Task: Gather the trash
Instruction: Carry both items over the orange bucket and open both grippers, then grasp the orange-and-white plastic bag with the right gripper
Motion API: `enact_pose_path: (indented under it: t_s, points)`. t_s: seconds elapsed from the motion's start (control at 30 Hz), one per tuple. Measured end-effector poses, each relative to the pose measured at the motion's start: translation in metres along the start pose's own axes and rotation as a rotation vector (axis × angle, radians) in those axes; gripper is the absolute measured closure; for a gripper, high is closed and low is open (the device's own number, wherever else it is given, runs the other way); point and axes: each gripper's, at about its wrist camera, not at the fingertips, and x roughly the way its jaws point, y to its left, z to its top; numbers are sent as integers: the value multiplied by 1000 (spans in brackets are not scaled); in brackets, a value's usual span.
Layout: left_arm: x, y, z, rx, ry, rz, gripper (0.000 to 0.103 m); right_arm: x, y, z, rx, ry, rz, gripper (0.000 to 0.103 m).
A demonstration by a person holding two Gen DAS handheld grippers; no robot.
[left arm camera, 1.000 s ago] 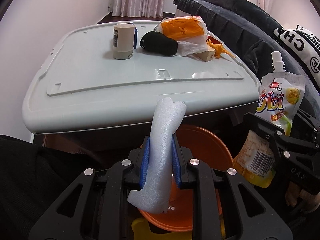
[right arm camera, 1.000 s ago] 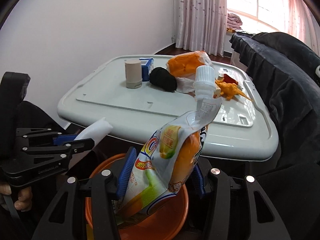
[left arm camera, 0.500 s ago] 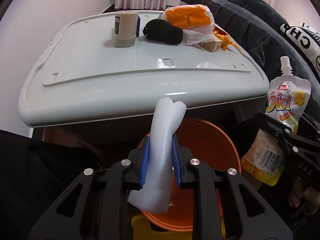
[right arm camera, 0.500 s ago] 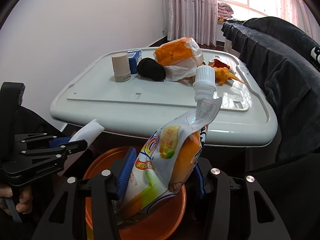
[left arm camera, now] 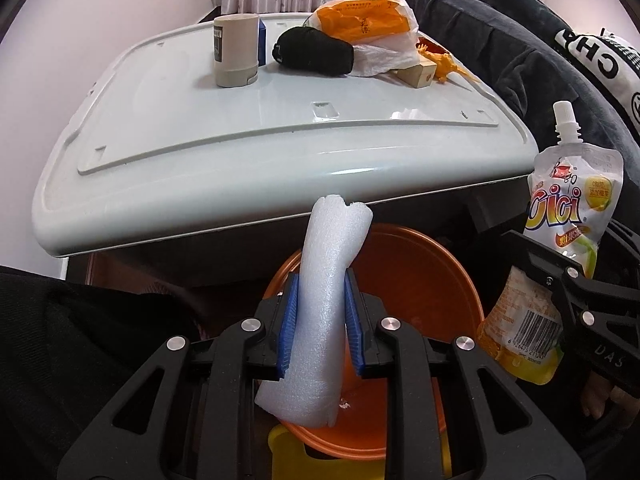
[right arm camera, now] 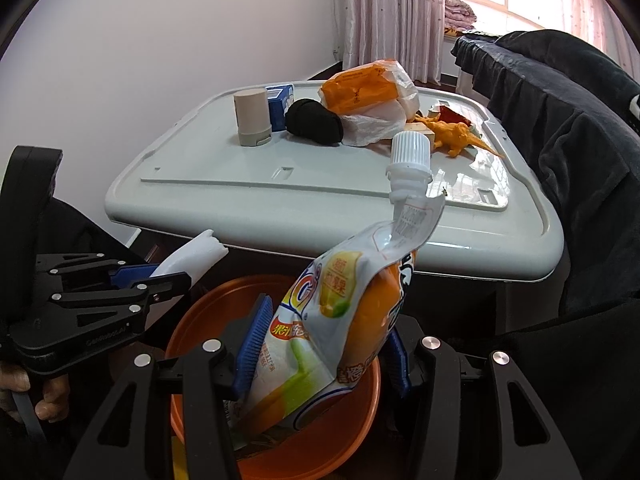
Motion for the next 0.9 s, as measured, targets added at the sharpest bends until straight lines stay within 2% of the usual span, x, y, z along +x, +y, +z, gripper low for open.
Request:
enact_pose_path:
  t_s: [0.13, 0.17, 0.2, 0.23, 0.27, 0.33, 0.53, 0.7, 0.9]
  points:
    - [2, 0, -2, 1, 9, -4, 79, 0, 1, -2, -7, 11, 6, 51]
    - [3, 0, -2, 2, 14, -11, 75, -1, 2, -2, -8, 14, 9, 46]
    - [3, -1, -3, 3, 22, -4, 71, -2, 2, -2, -9, 15, 14, 37]
    - [4, -1, -4, 3, 29, 8, 57, -3, 2, -1, -8, 9, 11, 15]
    - [4, 0, -4, 1, 32, 13, 38, -8, 2, -1, -7, -12, 6, 8]
    - [-1, 4, -5, -12, 18, 11, 28, -15, 0, -1, -3, -36, 13, 8]
    - [-6, 11, -4, -43, 5, -10, 28, -25, -15, 2, 58, -56, 12, 8]
    - [-14, 10, 1, -40, -28, -31, 28, -22, -26, 16, 82, -59, 12, 8]
    - [-20, 13, 22, -35, -66, -38, 28, -5, -44, 67, 65, -78, 18, 8]
